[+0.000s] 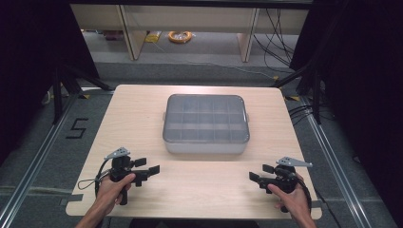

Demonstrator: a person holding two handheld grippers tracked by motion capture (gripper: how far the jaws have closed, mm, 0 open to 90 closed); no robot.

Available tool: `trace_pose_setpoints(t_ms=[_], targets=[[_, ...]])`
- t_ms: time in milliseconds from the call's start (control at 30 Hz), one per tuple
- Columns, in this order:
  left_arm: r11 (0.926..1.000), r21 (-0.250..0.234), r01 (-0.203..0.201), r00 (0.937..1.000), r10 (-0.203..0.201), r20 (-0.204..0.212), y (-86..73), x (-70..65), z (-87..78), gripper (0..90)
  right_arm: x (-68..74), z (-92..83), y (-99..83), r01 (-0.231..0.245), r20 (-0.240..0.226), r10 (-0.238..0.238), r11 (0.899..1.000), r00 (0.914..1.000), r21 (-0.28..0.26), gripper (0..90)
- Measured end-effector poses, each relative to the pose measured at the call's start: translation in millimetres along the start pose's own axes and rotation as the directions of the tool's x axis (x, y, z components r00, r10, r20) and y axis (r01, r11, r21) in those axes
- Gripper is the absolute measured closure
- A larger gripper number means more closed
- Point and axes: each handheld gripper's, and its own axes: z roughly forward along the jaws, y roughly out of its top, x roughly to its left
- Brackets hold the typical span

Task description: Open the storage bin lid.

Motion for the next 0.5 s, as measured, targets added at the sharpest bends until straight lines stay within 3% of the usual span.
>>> trace_pose_setpoints(t_ms=[33,67,133,433,467,500], targets=[[1.0000,0.000,0.000,1.0000,0.000,-0.001,0.0,0.2,-0.2,15.2,-3.3,1.3,-0.2,0.036,-0.004,-0.036,0.999,0.9993,-0.018,22.0],[1.0000,-0.006,0.002,1.0000,-0.002,0.002,-0.2,0.6,0.0,15.2,-0.8,1.9,-0.9,-0.009,-0.019,0.009,1.000,0.9998,-0.015,22.3],[0.9999,-0.009,0.009,0.9999,-0.009,0.007,-0.1,1.0,0.1,15.2,-4.2,2.2,-0.7,0.014,-0.022,-0.014,1.000,0.9997,-0.019,22.3],[0.9998,-0.001,0.021,0.9998,-0.021,-0.005,0.4,2.4,-0.3,15.2,-5.1,2.0,-0.2,-0.063,-0.079,0.061,0.997,0.9950,-0.032,22.4],[0.9998,-0.001,0.020,0.9998,-0.020,-0.003,0.7,2.5,-0.4,15.2,-7.0,2.9,0.4,-0.043,-0.068,0.040,0.998,0.9969,-0.045,22.5],[0.9998,-0.004,0.020,0.9998,-0.020,-0.004,1.0,2.5,-0.5,15.2,-6.6,2.2,1.4,-0.057,-0.083,0.053,0.998,0.9951,-0.041,22.5]])
